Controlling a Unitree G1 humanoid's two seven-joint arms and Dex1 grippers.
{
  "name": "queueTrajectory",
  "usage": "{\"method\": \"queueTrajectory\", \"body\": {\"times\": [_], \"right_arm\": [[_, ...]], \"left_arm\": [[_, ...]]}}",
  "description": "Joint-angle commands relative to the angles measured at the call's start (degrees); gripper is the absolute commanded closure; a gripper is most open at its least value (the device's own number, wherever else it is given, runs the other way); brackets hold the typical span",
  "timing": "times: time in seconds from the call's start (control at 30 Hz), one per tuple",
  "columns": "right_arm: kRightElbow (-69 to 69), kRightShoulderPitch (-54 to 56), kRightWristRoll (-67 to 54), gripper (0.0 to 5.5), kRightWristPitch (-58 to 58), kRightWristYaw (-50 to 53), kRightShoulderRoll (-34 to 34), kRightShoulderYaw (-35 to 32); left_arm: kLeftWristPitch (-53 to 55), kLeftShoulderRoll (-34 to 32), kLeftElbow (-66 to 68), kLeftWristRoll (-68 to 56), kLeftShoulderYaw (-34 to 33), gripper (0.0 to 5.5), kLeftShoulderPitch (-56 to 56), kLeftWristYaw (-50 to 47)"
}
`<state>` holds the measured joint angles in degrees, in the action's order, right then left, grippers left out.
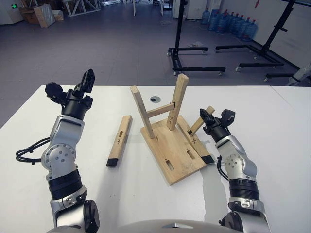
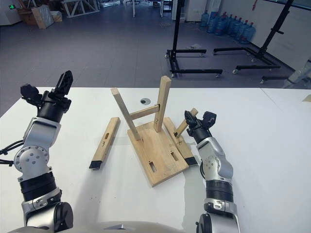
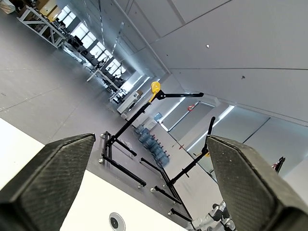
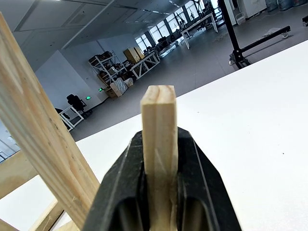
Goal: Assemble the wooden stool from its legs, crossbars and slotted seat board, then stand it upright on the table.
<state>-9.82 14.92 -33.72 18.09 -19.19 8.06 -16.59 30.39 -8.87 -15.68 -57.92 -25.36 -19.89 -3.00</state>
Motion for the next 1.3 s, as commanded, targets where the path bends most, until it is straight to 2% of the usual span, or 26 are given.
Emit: {"method": "queueTrajectory", "body": {"times": [0.03, 0.47, 0.8, 1.07, 1.3], "right_arm": [[-1.31, 0.2, 1.74, 5.1, -0.61, -0.15, 0.51, 0.45], [-3.89, -1.05, 4.35, 5.1, -3.18, -1.89, 2.56, 0.62], [-5.99, -3.77, 12.33, 5.1, -10.46, -2.39, 3.03, 6.0], [-12.27, -7.85, 20.77, 5.1, -21.3, -2.62, 2.74, 11.33], [-14.42, -6.89, 20.63, 5.1, -24.24, -2.88, 2.91, 10.83]], "left_arm": [[-0.37, -0.01, -0.84, 0.81, 0.94, 1.27, 0.55, -0.5], [-0.52, -0.45, -0.74, 1.85, 2.27, 1.27, 0.75, 0.23], [-1.14, -0.58, -0.27, 3.0, 2.75, 1.27, 0.19, 1.35], [-1.67, -0.68, -0.04, 3.81, 3.43, 1.27, -0.05, 2.09], [-2.03, -0.43, 0.14, 4.52, 3.94, 1.27, -0.01, 2.58]]}}
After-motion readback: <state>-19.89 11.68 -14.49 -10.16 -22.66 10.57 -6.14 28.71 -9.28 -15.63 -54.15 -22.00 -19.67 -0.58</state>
